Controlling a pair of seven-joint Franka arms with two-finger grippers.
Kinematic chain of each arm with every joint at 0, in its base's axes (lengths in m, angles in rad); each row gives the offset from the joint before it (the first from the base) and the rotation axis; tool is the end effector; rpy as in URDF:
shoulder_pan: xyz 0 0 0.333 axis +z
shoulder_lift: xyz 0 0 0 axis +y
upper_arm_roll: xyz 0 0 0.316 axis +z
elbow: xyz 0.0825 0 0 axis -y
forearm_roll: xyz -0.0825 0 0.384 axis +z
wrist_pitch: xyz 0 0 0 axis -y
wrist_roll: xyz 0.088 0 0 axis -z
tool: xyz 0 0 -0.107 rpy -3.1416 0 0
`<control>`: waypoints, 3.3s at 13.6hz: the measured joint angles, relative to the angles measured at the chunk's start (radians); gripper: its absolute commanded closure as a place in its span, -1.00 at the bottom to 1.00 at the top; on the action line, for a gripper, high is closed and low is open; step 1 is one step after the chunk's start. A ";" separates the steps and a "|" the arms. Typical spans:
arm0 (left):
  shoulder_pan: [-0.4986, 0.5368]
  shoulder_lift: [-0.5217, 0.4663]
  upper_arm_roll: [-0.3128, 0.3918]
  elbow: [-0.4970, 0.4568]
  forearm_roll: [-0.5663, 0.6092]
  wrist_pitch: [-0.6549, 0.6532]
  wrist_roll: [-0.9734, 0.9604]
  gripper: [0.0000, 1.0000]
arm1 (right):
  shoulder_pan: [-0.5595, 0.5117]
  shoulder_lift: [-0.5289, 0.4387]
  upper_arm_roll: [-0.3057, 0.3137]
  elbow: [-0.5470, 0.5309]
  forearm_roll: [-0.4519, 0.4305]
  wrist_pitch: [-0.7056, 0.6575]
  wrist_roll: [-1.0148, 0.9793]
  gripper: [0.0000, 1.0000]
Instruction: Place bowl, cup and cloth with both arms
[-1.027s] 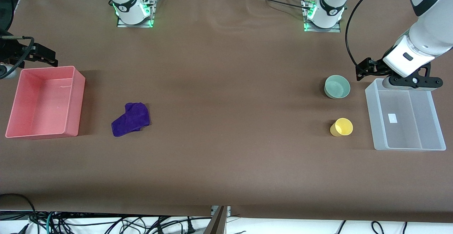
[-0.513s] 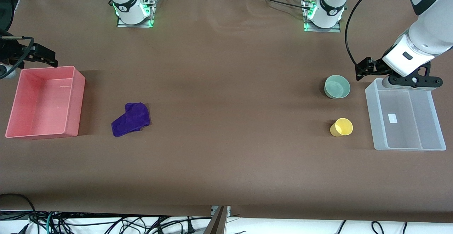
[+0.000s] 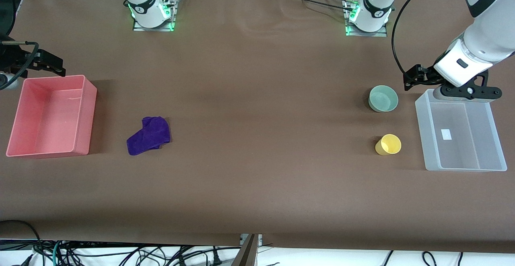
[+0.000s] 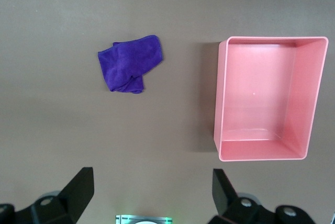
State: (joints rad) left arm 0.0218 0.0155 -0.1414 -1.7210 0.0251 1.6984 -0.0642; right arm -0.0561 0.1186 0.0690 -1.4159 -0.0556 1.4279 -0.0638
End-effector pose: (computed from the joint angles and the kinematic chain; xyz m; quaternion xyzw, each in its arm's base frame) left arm 0.5599 -0.0644 0.5556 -0.9993 0.0295 0.0178 0.0130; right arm 0.5762 -0.0018 0.6179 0.9977 0.0358 -0.0537 0.0222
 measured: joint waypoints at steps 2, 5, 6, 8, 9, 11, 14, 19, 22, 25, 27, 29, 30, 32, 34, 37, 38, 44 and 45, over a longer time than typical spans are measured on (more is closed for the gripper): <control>0.000 0.000 -0.003 0.000 0.000 -0.001 0.000 -1.00 | 0.000 0.000 0.000 0.000 0.000 0.000 0.000 -1.00; 0.000 0.000 -0.003 0.000 0.000 -0.002 0.000 -1.00 | 0.000 0.000 0.000 0.000 0.000 0.000 0.000 -1.00; 0.000 0.000 -0.003 0.000 0.000 -0.003 0.000 -1.00 | 0.000 0.000 0.000 0.000 0.000 0.000 0.000 -1.00; -0.001 0.000 -0.004 0.000 0.000 -0.003 0.000 -1.00 | 0.000 0.000 -0.001 0.000 0.000 0.000 0.000 -1.00; -0.001 0.000 -0.004 0.000 0.000 -0.007 0.000 -1.00 | 0.000 0.000 -0.001 0.000 0.000 0.000 0.000 -1.00; -0.001 0.000 -0.004 0.000 0.000 -0.021 0.001 -1.00 | 0.000 0.000 -0.001 0.000 0.000 0.001 0.000 -1.00; -0.001 0.009 -0.005 -0.002 0.000 -0.070 0.026 -1.00 | 0.000 0.000 -0.001 0.000 0.000 0.001 0.000 -1.00; 0.008 0.061 -0.002 -0.029 0.000 -0.142 0.278 -1.00 | 0.005 0.026 0.000 -0.007 0.002 0.014 0.000 -1.00; 0.043 0.089 -0.001 -0.108 0.000 -0.083 0.479 -1.00 | 0.013 0.085 0.005 -0.015 0.014 0.074 0.000 -1.00; 0.108 0.097 0.002 -0.272 0.000 0.108 0.744 -1.00 | 0.026 0.179 0.009 -0.023 0.020 0.102 -0.004 -1.00; 0.122 0.099 0.003 -0.418 0.045 0.312 0.825 -1.00 | 0.041 0.239 0.009 -0.024 0.020 0.114 -0.005 -1.00; 0.121 0.107 0.001 -0.541 0.114 0.508 0.878 -1.00 | 0.043 0.284 0.009 -0.024 0.021 0.132 -0.006 -1.00; 0.121 0.118 0.000 -0.574 0.133 0.571 0.900 -1.00 | 0.044 0.305 0.009 -0.025 0.023 0.156 -0.007 -1.00; 0.127 0.159 0.000 -0.600 0.139 0.666 0.925 -0.97 | 0.050 0.341 0.009 -0.064 0.054 0.264 -0.007 -0.99; 0.140 0.217 0.001 -0.622 0.140 0.767 0.937 -0.52 | 0.061 0.357 0.012 -0.191 0.094 0.470 0.015 -0.99; 0.146 0.299 0.001 -0.646 0.195 0.871 0.942 1.00 | 0.072 0.364 0.047 -0.375 0.102 0.715 0.052 -0.99; 0.146 0.315 0.001 -0.646 0.204 0.881 0.942 1.00 | 0.082 0.365 0.051 -0.413 0.102 0.768 0.055 -0.99; 0.160 0.306 0.000 -0.630 0.208 0.888 1.024 1.00 | 0.102 0.396 0.053 -0.554 0.014 1.009 0.052 -0.99; 0.161 0.294 0.000 -0.629 0.208 0.887 1.034 1.00 | 0.102 0.399 0.053 -0.571 0.004 1.036 0.052 -0.93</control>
State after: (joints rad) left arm 0.1832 0.3099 -0.1411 -2.3503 0.2333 2.5859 0.9701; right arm 0.0459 0.5177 0.1217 -1.9866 -0.0512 2.4634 -0.0113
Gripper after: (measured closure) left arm 0.952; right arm 0.000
